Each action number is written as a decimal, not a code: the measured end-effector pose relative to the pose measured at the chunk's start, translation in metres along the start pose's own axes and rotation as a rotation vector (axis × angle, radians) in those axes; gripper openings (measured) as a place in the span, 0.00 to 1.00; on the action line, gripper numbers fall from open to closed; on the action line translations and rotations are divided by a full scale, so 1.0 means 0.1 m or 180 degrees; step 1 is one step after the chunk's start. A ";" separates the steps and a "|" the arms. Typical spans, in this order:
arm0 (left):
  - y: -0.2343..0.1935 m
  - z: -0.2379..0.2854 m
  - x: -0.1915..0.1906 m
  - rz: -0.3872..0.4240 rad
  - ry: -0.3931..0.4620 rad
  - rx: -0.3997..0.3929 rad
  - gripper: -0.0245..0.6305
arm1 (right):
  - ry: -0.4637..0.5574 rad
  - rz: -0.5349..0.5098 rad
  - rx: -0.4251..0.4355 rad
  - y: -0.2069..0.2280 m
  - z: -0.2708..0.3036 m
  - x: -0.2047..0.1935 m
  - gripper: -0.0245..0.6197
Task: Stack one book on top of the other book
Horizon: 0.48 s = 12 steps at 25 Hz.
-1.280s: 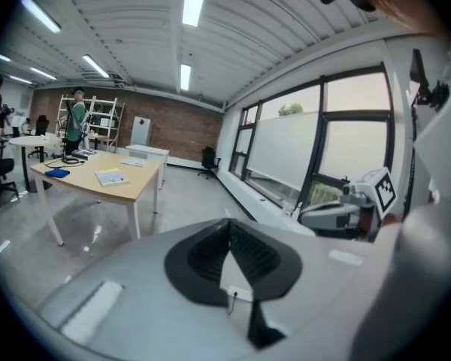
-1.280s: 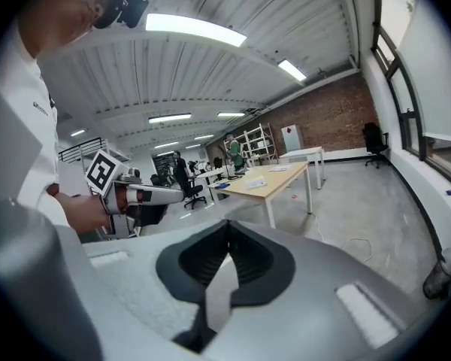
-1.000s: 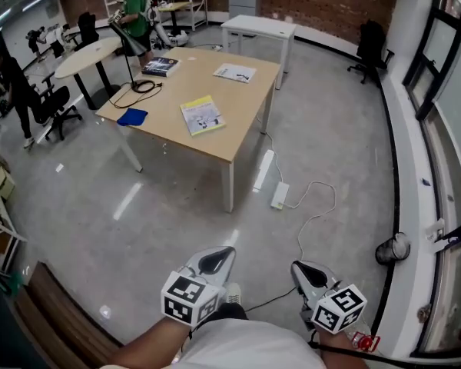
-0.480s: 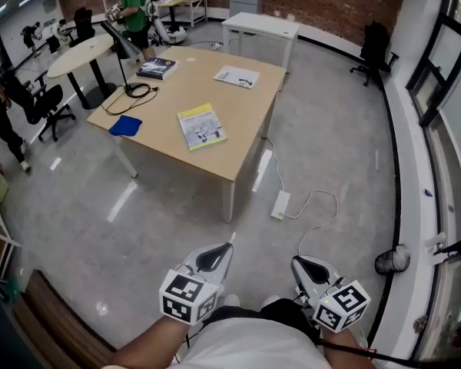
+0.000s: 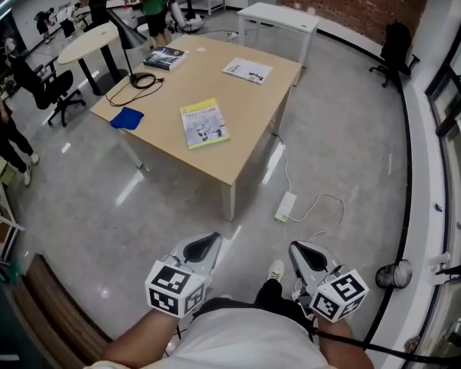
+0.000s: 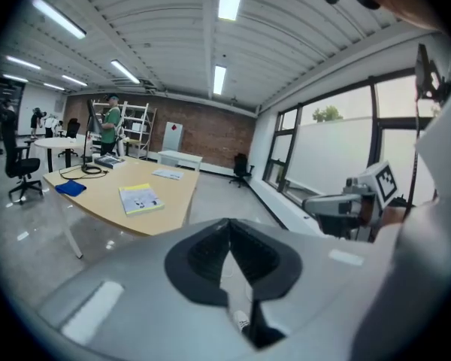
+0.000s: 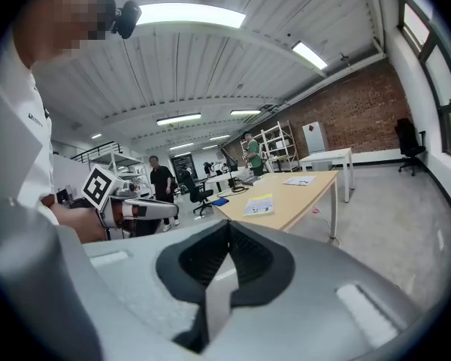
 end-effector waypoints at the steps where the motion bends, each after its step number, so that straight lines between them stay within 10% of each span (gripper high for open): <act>1: 0.00 0.08 0.03 -0.0003 -0.0011 0.0040 0.05 | -0.0009 0.0002 0.0024 0.11 0.03 0.04 0.04; 12: 0.53 1.47 0.76 0.0162 0.0044 -0.0071 0.05 | 0.0141 -0.0121 0.0123 1.46 -0.01 0.72 0.04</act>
Point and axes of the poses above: the fingertips, and each gripper's own axes: z forward along the fingers, y to its right, x out of its top, the point moved 7 cm from there along -z, backward along the fingers, and after that the axes turned 5 degrees about z, right-handed, at the moved point
